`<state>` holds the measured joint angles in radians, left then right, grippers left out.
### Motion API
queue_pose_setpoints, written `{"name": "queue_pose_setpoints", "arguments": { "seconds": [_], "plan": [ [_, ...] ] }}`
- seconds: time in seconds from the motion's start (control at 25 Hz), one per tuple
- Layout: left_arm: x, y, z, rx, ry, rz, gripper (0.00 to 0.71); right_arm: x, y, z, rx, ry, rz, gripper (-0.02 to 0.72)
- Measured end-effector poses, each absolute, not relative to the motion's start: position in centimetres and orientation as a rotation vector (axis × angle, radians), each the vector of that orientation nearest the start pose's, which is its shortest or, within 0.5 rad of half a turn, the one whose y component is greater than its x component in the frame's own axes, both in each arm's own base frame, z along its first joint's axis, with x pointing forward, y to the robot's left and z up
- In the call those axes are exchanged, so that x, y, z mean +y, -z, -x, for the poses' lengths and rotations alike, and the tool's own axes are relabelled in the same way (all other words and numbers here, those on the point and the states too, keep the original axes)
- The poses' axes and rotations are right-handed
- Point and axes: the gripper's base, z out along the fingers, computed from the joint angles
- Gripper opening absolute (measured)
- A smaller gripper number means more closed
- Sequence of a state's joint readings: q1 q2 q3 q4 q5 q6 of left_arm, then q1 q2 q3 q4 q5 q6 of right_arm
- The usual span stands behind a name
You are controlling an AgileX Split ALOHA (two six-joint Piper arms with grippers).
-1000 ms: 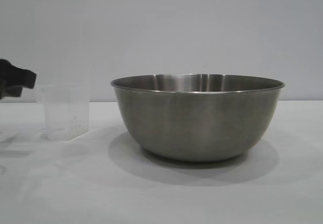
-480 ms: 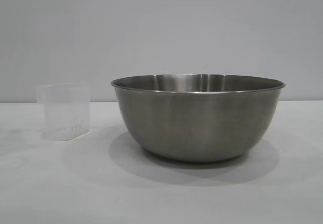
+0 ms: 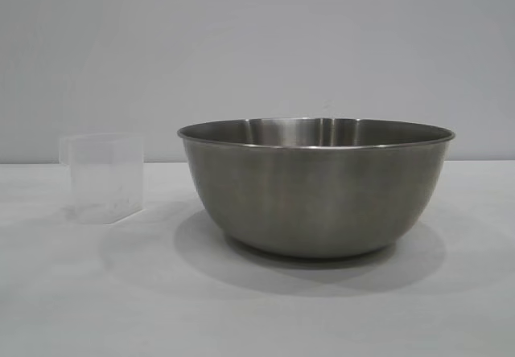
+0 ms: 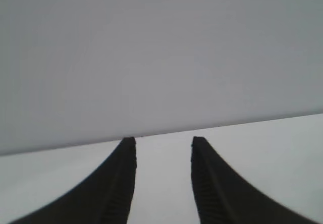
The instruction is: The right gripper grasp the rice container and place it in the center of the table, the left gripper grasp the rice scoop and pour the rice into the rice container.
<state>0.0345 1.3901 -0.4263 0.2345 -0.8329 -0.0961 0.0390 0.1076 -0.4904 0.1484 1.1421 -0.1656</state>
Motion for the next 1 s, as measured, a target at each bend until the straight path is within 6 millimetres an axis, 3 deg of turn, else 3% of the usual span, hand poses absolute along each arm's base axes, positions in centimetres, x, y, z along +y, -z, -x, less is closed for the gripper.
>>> {"name": "queue_pose_setpoints", "arguments": {
  "seconds": [0.24,0.48,0.8,1.0],
  "plan": [
    [-0.1,-26.8,-20.6,1.692,-0.039,-0.141,0.225,1.2,-26.9,-0.6,2.212,-0.115,0.232,0.260],
    [0.5,-28.7,-15.7,1.772,-0.118,-0.098,0.225,1.2,-26.9,-0.5,2.209,-0.115,0.232,0.260],
    [0.9,-29.2,-9.3,1.860,-0.126,0.017,0.225,1.3,-26.9,-0.5,2.209,-0.117,0.232,0.260],
    [0.9,-28.6,-6.4,1.915,-0.131,0.036,0.225,1.3,-26.9,-0.3,2.193,-0.115,0.232,0.260]
  ]
}}
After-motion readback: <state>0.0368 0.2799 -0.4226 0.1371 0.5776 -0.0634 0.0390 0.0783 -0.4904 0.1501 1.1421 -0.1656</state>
